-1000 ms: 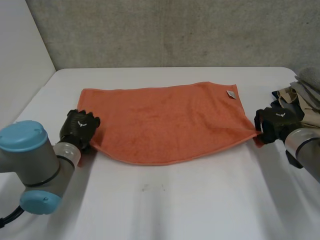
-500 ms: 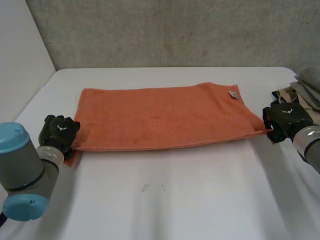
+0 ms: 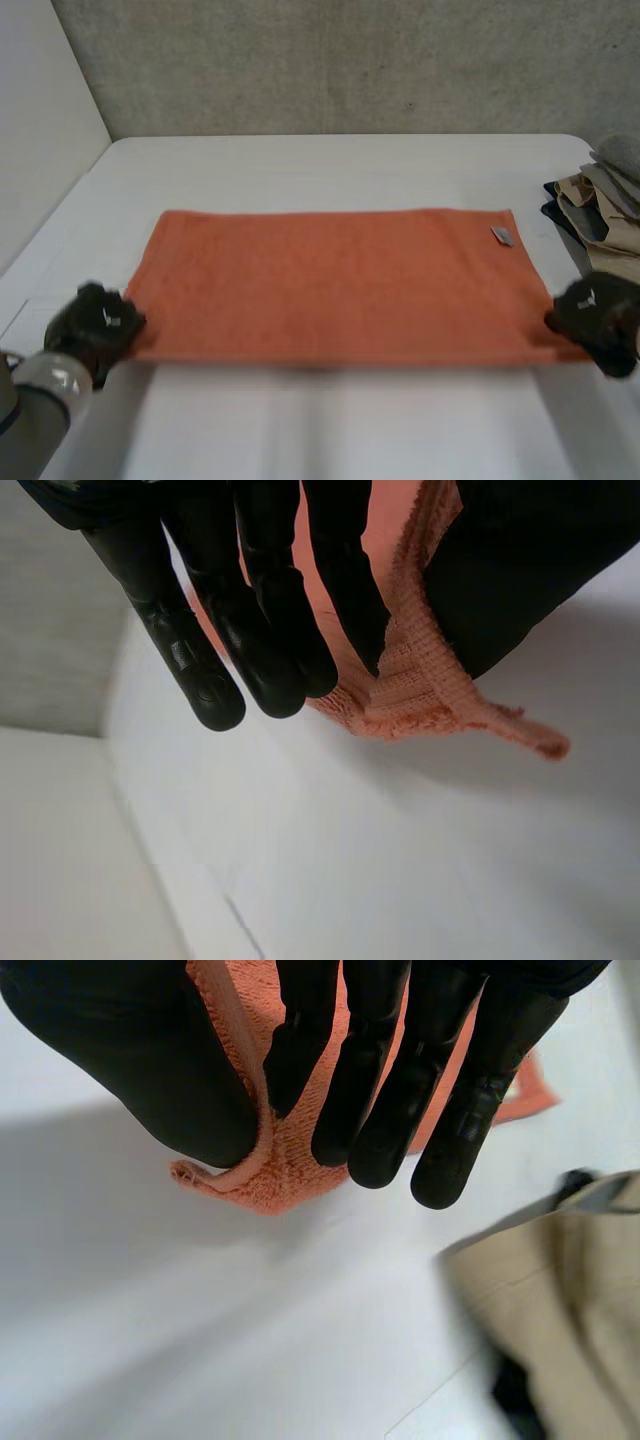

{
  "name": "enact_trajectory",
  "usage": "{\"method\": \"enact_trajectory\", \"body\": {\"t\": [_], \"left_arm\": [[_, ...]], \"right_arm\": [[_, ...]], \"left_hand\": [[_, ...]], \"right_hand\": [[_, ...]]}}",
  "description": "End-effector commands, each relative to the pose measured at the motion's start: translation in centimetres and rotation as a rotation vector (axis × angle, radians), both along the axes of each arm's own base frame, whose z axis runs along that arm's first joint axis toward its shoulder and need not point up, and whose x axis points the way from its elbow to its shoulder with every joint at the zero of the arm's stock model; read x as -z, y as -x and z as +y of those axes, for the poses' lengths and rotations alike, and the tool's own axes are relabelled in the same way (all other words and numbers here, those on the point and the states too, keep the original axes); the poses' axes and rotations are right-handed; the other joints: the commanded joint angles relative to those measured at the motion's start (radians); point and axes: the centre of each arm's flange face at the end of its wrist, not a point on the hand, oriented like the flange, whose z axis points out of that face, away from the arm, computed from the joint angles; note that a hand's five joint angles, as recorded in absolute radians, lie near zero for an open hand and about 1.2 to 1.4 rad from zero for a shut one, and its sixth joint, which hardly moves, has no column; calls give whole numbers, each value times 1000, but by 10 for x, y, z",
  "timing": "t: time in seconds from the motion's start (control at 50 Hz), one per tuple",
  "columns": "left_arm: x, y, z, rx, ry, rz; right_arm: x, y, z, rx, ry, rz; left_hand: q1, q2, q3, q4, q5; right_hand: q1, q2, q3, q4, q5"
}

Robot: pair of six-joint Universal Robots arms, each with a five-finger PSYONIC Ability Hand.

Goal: Fold the laundry.

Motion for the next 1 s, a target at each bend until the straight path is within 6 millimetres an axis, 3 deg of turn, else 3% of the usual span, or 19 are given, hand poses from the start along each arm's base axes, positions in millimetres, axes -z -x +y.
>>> {"method": "enact_trajectory", "body": {"t": [0.02, 0.08, 0.2, 0.24, 0.26, 0.32, 0.34, 0.38, 0.4, 0.42, 0.48, 0.5, 0.58, 0.64, 0.7, 0.78, 0.94, 0.96, 1.0], "left_arm": [[5, -3, 14, 74, -129, -75], [9, 1, -7, 75, -86, -70], [12, 17, -73, 84, 89, -53], [10, 21, -91, 85, 138, -45], [3, 24, -110, 84, 199, -35], [-16, 30, -140, 83, 316, -22], [-34, 35, -157, 85, 406, -15], [-58, 40, -172, 91, 511, 4], [-87, 45, -184, 92, 633, 33], [-102, 47, -190, 91, 695, 44], [-159, 49, -204, 79, 948, 96], [-171, 49, -205, 75, 1005, 114], [-216, 48, -203, 96, 1189, 241], [-236, 44, -195, 125, 1221, 348], [-229, 45, -192, 138, 1170, 398], [-193, 43, -191, 130, 1041, 406], [-94, 35, -184, 85, 762, 358], [-65, 35, -183, 81, 685, 341], [-38, 37, -180, 88, 613, 331]], "right_arm": [[-2, 8, 5, -4, -26, 42], [1, 4, -7, -6, 36, 45], [17, -25, -47, -12, 158, 43], [13, -35, -58, -11, 210, 41], [3, -46, -70, -8, 286, 38], [-17, -59, -91, -2, 415, 18], [-36, -66, -106, 1, 521, -6], [-59, -72, -120, 2, 641, -39], [-72, -74, -126, 6, 707, -60], [-100, -78, -137, 18, 846, -114], [-143, -81, -149, 35, 1054, -222], [-165, -82, -151, 36, 1167, -289], [-199, -84, -149, 7, 1341, -400], [-199, -86, -149, -12, 1348, -417], [-189, -88, -149, -21, 1320, -413], [-168, -91, -146, -27, 1254, -404], [-86, -94, -140, -26, 1020, -352], [-65, -94, -140, -24, 962, -339], [-46, -93, -139, -18, 906, -323]], "left_hand": [[242, 202, 206, 198, 245], [242, 202, 206, 198, 245], [242, 202, 206, 198, 245], [242, 202, 206, 198, 245], [242, 202, 206, 198, 245], [242, 202, 206, 198, 245], [242, 202, 206, 198, 245], [242, 202, 206, 198, 245], [242, 202, 206, 198, 245], [242, 202, 206, 198, 245], [242, 202, 206, 198, 245], [242, 202, 206, 198, 245], [242, 202, 206, 198, 245], [242, 202, 206, 198, 245], [242, 202, 206, 198, 245], [242, 202, 206, 198, 245], [242, 202, 206, 198, 245], [242, 202, 206, 198, 245], [242, 202, 206, 198, 245]], "right_hand": [[404, 217, 211, 208, 231], [404, 217, 211, 208, 231], [404, 217, 211, 208, 231], [404, 217, 211, 208, 231], [404, 217, 211, 208, 231], [404, 217, 211, 208, 231], [404, 217, 211, 208, 231], [404, 217, 211, 208, 231], [404, 217, 211, 208, 231], [404, 217, 211, 208, 231], [404, 217, 211, 208, 231], [404, 217, 211, 208, 231], [404, 217, 211, 208, 231], [404, 217, 211, 208, 231], [404, 217, 211, 208, 231], [404, 217, 211, 208, 231], [404, 217, 211, 208, 231], [404, 217, 211, 208, 231], [404, 217, 211, 208, 231]]}}
